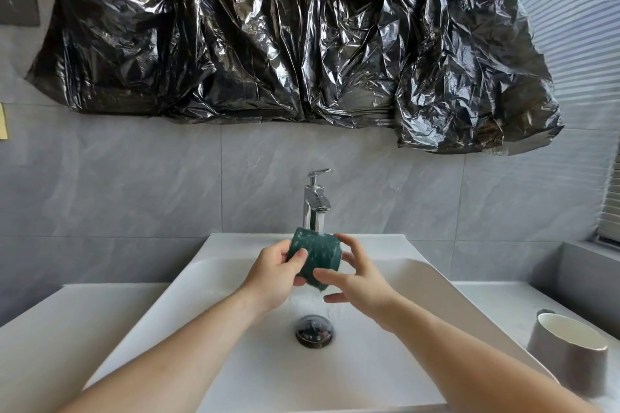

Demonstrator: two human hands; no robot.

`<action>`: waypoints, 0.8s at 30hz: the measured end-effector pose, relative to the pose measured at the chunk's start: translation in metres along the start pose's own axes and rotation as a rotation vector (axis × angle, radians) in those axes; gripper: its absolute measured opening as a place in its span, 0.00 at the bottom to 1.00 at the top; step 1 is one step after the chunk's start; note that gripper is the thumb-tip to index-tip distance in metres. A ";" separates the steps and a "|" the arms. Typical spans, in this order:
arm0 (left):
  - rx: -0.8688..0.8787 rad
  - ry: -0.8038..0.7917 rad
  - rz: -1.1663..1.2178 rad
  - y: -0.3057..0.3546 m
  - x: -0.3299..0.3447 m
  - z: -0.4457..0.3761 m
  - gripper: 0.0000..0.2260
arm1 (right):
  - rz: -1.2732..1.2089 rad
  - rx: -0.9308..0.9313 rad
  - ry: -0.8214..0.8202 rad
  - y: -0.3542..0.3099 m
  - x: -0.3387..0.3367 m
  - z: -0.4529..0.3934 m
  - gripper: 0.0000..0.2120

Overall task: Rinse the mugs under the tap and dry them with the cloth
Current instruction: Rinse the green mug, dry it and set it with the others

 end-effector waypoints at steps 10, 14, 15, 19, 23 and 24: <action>-0.051 -0.070 -0.031 -0.011 0.004 -0.001 0.09 | -0.015 0.317 -0.153 0.016 -0.002 0.005 0.31; -0.063 -0.047 -0.034 -0.009 0.003 -0.002 0.09 | -0.020 0.220 -0.055 0.011 -0.008 0.000 0.25; -0.062 -0.041 -0.042 -0.008 0.003 -0.002 0.09 | -0.013 0.189 -0.038 0.009 -0.009 0.000 0.27; -0.045 -0.011 -0.085 -0.008 0.000 -0.002 0.09 | 0.045 0.028 0.030 0.002 -0.009 -0.001 0.35; -0.047 0.024 -0.090 -0.006 -0.001 -0.003 0.10 | 0.114 -0.132 0.029 0.000 -0.006 -0.002 0.40; -0.045 0.032 -0.096 -0.006 -0.002 -0.003 0.10 | 0.131 -0.157 0.030 -0.001 -0.005 -0.001 0.40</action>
Point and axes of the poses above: each hand's wrist, its own z-axis away from the middle knuckle, its own x-axis out of the palm, y = z × x, the point moved 5 cm from there along -z, towards the middle knuckle, and after that the axes turned 14 degrees about y, right-handed, at the moved point
